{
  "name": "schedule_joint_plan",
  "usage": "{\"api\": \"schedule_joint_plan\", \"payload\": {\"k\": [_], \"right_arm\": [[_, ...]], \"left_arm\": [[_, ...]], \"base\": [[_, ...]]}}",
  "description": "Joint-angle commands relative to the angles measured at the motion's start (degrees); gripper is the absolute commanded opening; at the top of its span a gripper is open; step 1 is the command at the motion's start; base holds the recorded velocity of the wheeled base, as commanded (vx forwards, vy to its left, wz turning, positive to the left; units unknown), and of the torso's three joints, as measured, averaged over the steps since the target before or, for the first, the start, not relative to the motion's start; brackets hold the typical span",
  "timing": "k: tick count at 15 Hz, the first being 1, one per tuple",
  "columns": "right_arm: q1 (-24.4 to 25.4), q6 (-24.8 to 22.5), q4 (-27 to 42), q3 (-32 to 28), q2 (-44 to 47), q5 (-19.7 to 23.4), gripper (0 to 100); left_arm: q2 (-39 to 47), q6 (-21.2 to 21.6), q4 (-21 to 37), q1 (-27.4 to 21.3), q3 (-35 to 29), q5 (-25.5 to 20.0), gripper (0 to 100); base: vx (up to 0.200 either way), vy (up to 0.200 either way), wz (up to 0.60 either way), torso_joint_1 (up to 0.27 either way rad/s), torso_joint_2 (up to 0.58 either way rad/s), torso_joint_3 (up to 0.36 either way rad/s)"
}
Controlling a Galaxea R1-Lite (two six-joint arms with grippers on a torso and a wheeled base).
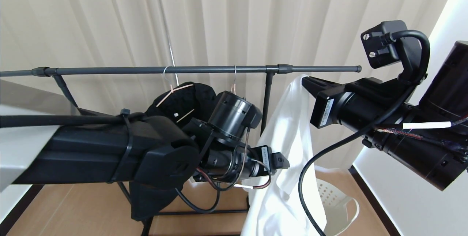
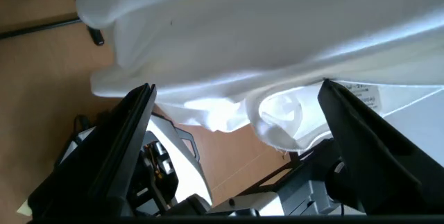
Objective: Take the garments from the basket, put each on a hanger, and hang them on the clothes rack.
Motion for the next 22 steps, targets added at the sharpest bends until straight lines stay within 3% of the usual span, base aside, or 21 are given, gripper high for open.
{"api": "schedule_joint_plan", "payload": {"k": [1, 16, 17, 19, 22], "right_arm": [[0.2, 0.0, 0.0, -0.2, 0.1, 0.0, 0], [0.0, 0.0, 0.0, -1.7, 0.3, -0.1, 0], [-0.5, 0.0, -0.1, -1.7, 0.4, 0.0, 0], [-2.1, 0.0, 0.0, -2.0, 0.5, 0.0, 0], [-5.1, 0.0, 0.0, -2.0, 0.6, -0.3, 0]], "left_arm": [[1.5, -0.1, -0.7, -0.7, -0.5, 0.1, 100], [6.0, -0.1, -1.5, -2.8, 0.6, 4.7, 100], [5.9, -0.1, -1.4, -2.8, 0.6, 5.8, 0], [5.0, 0.2, -1.4, -2.8, 2.1, 7.5, 0], [-2.9, 1.7, -1.2, -2.5, 5.5, 8.5, 0]], "base": [[0.000, 0.000, 0.00, 0.000, 0.00, 0.000], [0.000, 0.000, 0.00, 0.000, 0.00, 0.000], [0.000, 0.000, 0.00, 0.000, 0.00, 0.000], [0.000, 0.000, 0.00, 0.000, 0.00, 0.000], [0.000, 0.000, 0.00, 0.000, 0.00, 0.000]]}}
